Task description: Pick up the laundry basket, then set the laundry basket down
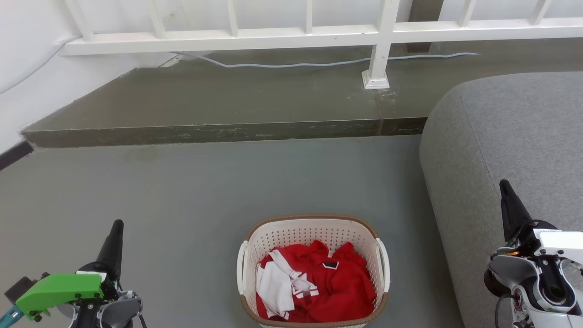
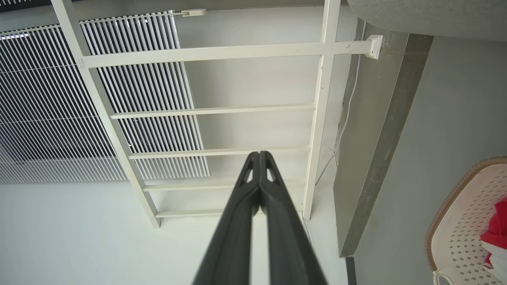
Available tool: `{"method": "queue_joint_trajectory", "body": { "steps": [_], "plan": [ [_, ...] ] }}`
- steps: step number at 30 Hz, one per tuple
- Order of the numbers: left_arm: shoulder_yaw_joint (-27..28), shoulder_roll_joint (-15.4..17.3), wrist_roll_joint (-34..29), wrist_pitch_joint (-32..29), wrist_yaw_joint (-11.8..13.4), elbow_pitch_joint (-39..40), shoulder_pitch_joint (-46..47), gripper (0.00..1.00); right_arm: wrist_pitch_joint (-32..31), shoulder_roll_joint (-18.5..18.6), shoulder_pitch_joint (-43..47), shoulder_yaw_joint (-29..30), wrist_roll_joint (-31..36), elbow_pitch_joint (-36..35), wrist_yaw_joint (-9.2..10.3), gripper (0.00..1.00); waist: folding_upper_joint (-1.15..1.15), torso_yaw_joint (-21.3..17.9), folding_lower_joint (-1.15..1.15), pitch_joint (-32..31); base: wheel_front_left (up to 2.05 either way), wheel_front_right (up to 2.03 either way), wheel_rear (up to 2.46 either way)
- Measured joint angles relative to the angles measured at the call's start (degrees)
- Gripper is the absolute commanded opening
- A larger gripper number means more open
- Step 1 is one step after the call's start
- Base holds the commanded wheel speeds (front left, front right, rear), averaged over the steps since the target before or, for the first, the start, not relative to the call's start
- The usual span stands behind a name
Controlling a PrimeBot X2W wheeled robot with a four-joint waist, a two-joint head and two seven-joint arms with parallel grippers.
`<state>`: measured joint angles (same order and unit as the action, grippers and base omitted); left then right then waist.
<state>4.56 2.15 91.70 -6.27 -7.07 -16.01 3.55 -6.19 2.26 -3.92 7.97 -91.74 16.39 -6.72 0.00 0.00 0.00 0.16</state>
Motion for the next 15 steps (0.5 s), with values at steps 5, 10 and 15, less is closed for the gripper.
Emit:
{"method": "queue_joint_trajectory", "body": {
  "steps": [5, 10, 15],
  "plan": [
    [0.0, 0.0, 0.0, 0.0, 0.0, 0.0, 0.0, 0.00, 0.0, 0.0, 0.0, 0.0, 0.0, 0.0, 0.00, 0.00, 0.00, 0.0, 0.00, 0.0, 0.00, 0.00, 0.00],
    [0.0, 0.0, 0.0, 0.0, 0.0, 0.1, 0.0, 0.00, 0.0, 0.0, 0.0, 0.0, 0.0, 0.0, 0.00, 0.00, 0.00, 0.0, 0.00, 0.0, 0.00, 0.00, 0.00],
    [0.0, 0.0, 0.0, 0.0, 0.0, 0.1, 0.0, 0.00, 0.0, 0.0, 0.0, 0.0, 0.0, 0.0, 0.00, 0.00, 0.00, 0.0, 0.00, 0.0, 0.00, 0.00, 0.00]
  ]
}}
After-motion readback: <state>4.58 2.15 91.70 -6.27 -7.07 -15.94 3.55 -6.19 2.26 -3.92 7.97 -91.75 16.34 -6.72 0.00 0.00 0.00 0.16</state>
